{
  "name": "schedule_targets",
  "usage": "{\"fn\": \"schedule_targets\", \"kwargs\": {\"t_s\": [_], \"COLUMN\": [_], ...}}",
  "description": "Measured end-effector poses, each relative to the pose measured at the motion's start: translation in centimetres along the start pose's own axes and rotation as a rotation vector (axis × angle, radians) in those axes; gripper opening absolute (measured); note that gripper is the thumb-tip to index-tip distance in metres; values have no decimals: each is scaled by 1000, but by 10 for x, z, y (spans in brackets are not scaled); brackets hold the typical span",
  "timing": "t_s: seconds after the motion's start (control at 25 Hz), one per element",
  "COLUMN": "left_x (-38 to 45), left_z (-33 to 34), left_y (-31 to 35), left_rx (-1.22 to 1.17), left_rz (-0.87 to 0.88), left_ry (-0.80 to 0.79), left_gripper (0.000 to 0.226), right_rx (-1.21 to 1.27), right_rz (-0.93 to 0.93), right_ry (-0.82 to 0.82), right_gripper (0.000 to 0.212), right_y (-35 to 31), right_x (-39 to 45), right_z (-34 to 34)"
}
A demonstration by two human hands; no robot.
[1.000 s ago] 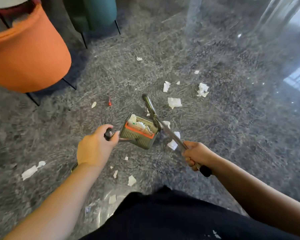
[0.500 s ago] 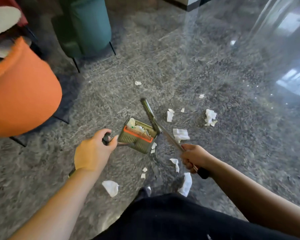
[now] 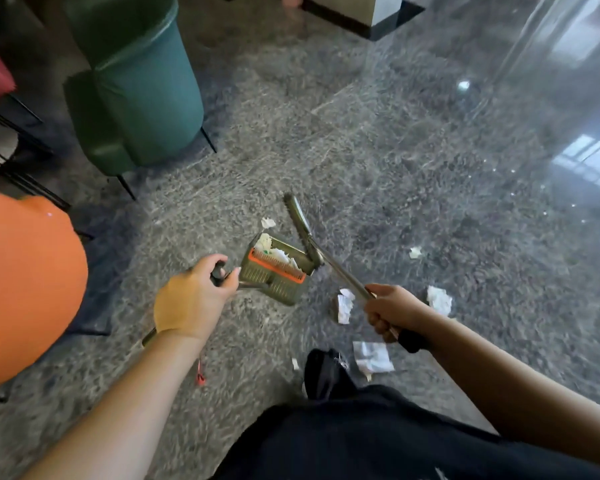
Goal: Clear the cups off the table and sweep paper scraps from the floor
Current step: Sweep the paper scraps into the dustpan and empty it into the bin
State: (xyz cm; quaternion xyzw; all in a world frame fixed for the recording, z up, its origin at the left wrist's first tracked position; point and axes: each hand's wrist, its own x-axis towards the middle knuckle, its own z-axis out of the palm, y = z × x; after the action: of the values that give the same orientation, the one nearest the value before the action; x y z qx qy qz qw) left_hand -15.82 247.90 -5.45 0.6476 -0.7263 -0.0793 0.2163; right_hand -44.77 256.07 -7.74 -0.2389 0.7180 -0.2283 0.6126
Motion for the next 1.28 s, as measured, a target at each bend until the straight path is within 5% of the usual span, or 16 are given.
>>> {"fn": "schedule_targets", "kwargs": {"t_s": [0.76, 1.28], "left_x": [617, 1044], "left_z": [162, 265], "left_y": [35, 80], "left_rx": [-31, -18], "left_rz": [139, 40], "left_ry": [69, 65], "left_gripper": [27, 27], "right_rx": [11, -68], "right_rz": [24, -14], "right_ry": [39, 2], "right_gripper": [24, 16], "right_y": [-475, -824], "right_x": [382, 664], "right_z": [-104, -207]}}
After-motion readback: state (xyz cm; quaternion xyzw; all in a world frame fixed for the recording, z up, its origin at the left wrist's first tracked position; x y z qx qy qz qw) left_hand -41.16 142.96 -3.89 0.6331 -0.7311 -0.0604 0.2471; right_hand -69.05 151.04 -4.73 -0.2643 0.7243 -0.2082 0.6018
